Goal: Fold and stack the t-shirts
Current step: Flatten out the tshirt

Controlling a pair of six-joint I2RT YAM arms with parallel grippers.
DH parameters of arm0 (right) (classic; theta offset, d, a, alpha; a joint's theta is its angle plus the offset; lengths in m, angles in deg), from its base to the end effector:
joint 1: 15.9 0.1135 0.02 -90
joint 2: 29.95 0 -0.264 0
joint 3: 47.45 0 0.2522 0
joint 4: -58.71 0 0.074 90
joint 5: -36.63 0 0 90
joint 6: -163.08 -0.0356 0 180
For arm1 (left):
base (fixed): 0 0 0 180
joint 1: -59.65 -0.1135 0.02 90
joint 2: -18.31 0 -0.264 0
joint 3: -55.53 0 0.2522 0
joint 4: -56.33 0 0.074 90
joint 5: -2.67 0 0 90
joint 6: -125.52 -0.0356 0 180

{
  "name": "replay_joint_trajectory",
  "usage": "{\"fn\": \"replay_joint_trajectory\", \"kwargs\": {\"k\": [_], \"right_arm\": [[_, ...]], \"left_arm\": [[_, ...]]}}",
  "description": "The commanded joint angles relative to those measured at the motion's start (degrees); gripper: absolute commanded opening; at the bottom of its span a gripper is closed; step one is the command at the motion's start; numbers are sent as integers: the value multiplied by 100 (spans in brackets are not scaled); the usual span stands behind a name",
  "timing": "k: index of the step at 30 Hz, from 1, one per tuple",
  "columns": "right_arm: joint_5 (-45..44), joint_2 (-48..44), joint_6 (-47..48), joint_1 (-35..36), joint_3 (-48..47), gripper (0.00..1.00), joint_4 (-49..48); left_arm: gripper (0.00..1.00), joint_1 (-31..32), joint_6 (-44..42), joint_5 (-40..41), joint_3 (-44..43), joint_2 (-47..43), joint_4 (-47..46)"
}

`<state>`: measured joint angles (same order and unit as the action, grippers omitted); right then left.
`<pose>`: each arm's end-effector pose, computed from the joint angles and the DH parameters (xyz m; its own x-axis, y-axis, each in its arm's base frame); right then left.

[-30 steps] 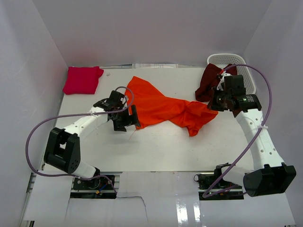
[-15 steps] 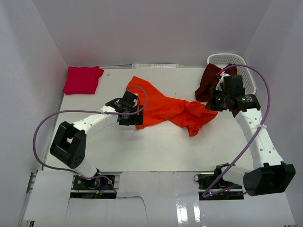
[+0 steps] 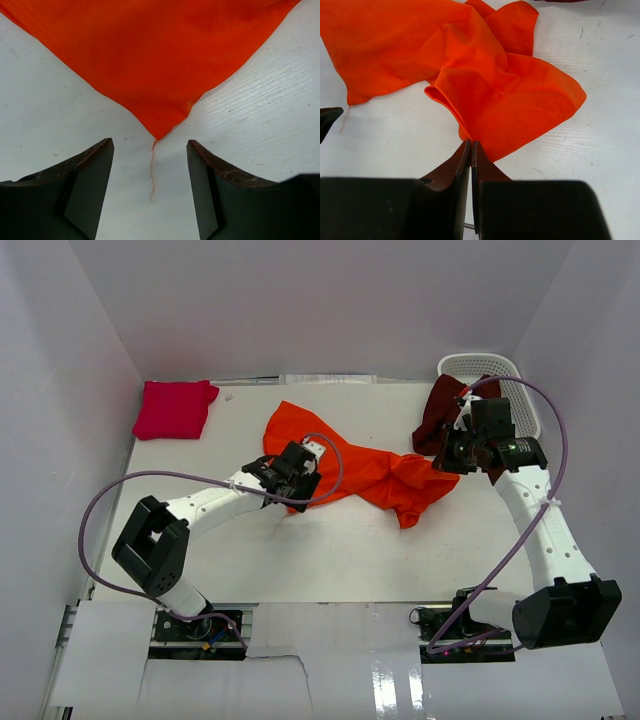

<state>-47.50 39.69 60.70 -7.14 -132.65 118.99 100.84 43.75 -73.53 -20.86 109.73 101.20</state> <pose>0.2454 0.0415 0.3517 -0.7271 0.1037 -0.6786 -0.0690 0.9725 0.2226 0.2498 -0.2074 0.2181 -0.7230 0.4480 -0.5259 0.4507 0.8828 0.1325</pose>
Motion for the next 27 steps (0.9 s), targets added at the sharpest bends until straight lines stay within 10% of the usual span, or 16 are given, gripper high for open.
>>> {"fn": "replay_joint_trajectory", "kwargs": {"k": [1,27], "right_arm": [[169,14,60,-40,-46,8,-187],[371,-12,87,-84,-2,10,-222]], "left_arm": [[71,117,-1225,159,127,-493,-430],[74,680,-2115,948,208,693,-580]]}}
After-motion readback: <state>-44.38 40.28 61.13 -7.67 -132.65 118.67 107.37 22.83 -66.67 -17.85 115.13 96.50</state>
